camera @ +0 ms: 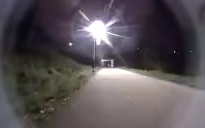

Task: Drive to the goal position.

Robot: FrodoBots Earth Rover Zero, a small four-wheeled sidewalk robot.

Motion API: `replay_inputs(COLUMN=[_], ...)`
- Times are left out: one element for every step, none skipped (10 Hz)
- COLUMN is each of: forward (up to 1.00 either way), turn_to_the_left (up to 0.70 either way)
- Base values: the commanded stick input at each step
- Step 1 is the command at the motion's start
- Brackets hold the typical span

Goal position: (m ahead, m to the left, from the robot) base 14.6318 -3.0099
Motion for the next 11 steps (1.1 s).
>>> replay_inputs(forward=[0.7,0.7,0.7,0.7,0.7,0.7,0.7,0.7,0.7,0.7,0.7], turn_to_the_left=[0.0,0.0,0.0,0.0,0.0,0.0,0.0,0.0,0.0,-0.1,-0.12])
